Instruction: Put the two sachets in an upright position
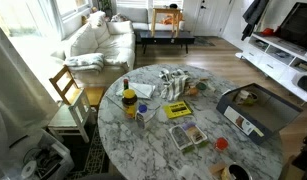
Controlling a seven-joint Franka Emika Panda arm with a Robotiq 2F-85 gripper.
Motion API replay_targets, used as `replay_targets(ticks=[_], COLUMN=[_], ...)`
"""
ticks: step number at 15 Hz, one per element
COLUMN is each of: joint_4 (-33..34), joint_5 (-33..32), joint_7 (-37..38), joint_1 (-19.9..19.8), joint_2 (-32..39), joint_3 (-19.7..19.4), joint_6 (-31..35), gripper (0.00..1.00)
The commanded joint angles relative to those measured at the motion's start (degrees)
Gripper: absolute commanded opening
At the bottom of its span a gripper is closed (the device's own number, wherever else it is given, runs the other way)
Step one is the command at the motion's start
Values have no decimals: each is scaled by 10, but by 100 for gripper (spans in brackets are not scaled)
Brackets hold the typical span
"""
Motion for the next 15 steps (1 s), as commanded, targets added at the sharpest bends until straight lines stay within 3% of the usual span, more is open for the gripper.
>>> replay_targets(ticks=[1, 6, 11, 15], joint_4=[1, 1, 19, 26], joint_5=[0, 0, 8, -30], joint_7=[0, 0, 71, 182], joint_1=[0, 0, -43, -83], joint_2=[0, 0, 115, 212], joint_3=[0, 0, 14, 28], joint_6=[-1, -1, 133, 223], gripper=[100, 100, 100, 100])
